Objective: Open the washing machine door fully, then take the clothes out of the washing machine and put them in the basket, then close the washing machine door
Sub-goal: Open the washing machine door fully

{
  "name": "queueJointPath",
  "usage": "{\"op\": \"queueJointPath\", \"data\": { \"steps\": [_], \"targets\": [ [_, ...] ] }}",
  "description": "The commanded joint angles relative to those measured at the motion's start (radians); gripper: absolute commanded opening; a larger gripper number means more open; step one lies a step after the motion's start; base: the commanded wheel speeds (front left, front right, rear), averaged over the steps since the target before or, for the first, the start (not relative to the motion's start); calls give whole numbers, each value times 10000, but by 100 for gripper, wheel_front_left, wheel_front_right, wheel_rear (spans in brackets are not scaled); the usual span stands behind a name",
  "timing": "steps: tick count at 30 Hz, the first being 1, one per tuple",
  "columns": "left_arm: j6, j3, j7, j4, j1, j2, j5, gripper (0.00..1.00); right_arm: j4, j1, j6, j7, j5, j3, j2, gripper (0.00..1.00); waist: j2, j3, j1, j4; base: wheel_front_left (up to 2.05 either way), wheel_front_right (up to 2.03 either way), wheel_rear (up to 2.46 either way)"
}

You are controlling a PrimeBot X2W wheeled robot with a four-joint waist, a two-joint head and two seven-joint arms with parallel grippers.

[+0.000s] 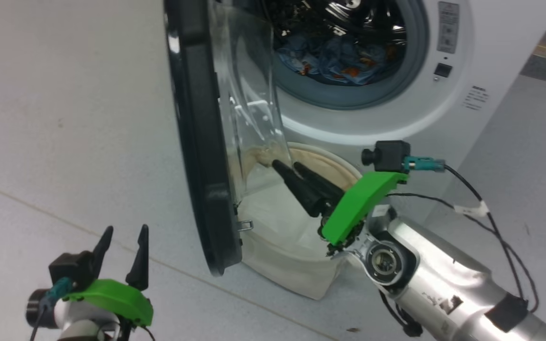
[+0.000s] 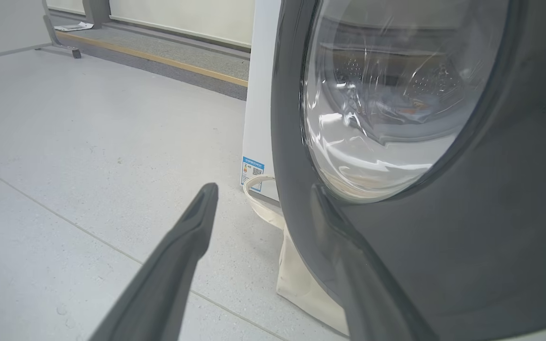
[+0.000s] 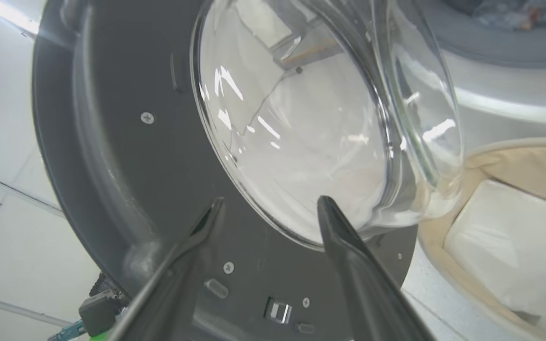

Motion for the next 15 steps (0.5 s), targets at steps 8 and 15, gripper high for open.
{"op": "queueJointPath", "data": {
  "steps": [8,15],
  "targets": [
    [209,895,20,-722,-280,997,-199,100,239,222,12,-2458,-2119,-93,-946,100,0,-282,0,-968,0,0,0],
    [425,1267,152,-1201,170,1492,-383,100,-236,1780,12,-2509,-5526,-3208,-759,100,0,-527,0,-1499,0,0,0]
  ]
}}
